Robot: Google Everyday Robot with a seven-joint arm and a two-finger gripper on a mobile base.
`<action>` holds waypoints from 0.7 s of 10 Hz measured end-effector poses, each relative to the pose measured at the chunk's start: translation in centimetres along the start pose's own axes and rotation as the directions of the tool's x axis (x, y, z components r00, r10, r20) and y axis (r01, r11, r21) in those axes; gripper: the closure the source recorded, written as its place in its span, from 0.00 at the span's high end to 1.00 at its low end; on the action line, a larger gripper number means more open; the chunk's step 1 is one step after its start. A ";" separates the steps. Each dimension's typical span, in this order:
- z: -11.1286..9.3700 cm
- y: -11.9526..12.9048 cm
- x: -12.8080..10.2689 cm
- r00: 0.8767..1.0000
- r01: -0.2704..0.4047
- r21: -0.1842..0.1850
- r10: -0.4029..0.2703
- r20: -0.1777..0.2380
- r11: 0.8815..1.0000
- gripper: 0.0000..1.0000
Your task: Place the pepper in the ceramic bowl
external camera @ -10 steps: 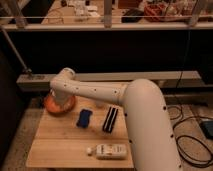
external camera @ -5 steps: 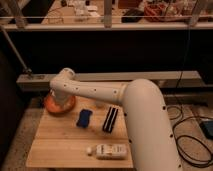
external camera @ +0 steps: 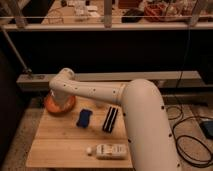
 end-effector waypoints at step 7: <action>0.2 -0.1 0.0 1.000 -0.010 -0.008 0.010 0.001 1.000 0.05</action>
